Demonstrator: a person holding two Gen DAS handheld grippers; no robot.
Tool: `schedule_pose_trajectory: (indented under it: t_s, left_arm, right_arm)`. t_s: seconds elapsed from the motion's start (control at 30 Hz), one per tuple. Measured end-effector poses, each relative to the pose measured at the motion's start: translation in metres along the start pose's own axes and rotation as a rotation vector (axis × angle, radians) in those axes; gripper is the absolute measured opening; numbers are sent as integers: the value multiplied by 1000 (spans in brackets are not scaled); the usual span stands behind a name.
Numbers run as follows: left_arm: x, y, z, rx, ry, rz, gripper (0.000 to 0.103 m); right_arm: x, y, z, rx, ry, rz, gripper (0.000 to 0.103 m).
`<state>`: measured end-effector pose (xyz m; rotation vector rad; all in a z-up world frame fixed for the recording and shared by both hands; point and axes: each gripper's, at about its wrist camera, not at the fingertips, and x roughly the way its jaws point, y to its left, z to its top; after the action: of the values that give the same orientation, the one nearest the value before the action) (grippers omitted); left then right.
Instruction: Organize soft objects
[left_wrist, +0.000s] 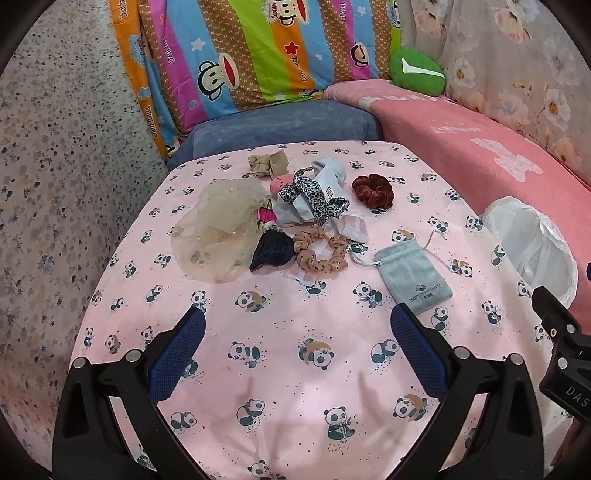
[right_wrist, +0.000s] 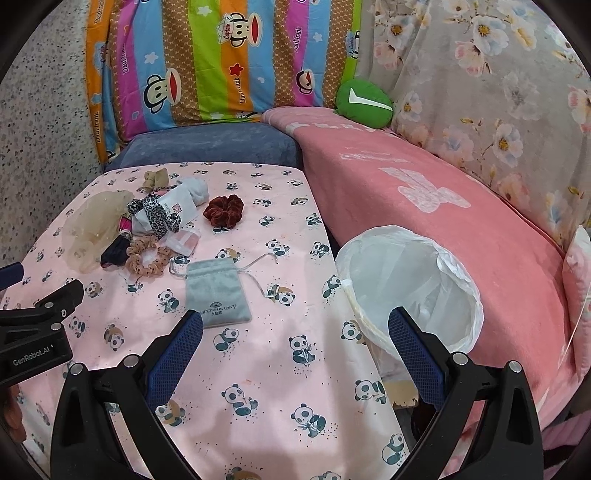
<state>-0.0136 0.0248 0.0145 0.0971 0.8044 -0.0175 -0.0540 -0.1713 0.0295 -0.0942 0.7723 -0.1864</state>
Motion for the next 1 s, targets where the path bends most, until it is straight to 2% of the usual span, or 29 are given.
schedule_pose_trajectory:
  t_s: [0.53, 1.0]
  left_arm:
    - [-8, 0, -6, 5, -28, 1, 96]
    - [-1, -3, -2, 10, -2, -33, 96]
  right_arm:
    - [-13, -8, -7, 42, -8, -23, 96]
    - [-12, -12, -6, 55, -11, -37, 96]
